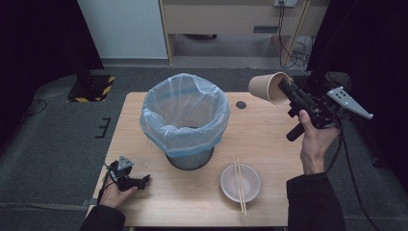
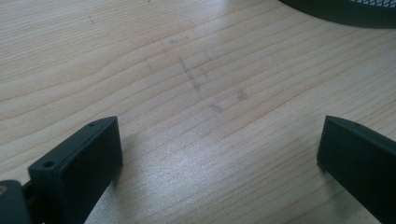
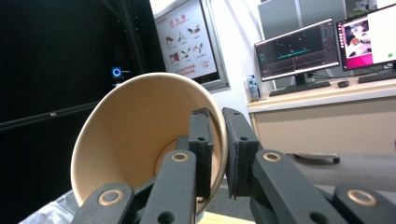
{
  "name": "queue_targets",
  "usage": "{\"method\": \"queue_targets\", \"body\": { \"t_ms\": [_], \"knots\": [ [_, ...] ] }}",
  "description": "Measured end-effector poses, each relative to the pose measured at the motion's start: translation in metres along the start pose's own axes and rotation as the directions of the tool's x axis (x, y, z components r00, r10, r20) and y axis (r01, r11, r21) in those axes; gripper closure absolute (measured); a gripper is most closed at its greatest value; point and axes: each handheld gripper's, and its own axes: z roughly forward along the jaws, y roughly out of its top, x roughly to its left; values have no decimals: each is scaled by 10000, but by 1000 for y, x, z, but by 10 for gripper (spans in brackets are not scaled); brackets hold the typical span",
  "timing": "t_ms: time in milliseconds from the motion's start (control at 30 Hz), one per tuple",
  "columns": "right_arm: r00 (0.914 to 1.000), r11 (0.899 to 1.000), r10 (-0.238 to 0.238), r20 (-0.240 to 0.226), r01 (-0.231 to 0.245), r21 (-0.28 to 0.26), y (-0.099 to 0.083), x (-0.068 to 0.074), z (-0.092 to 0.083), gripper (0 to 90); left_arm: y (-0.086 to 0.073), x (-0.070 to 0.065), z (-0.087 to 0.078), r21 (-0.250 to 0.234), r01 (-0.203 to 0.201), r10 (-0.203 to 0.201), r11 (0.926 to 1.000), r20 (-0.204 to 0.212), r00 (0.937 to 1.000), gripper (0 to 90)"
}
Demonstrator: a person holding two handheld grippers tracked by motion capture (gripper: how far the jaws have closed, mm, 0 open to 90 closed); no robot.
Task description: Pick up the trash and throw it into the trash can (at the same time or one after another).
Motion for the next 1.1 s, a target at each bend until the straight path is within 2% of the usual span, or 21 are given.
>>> {"method": "queue_targets", "body": {
  "t_ms": [567,1100],
  "knots": [
    [9983,9998,-148,-559,155,109,3,21,27,831,0,0,0,-1,-18,18,10000,7,10000,0],
    [9933,9992,-247,-1132,280,271,4,44,54,831,1,-1,1,-10,-32,32,10000,26,10000,0]
  ]
}}
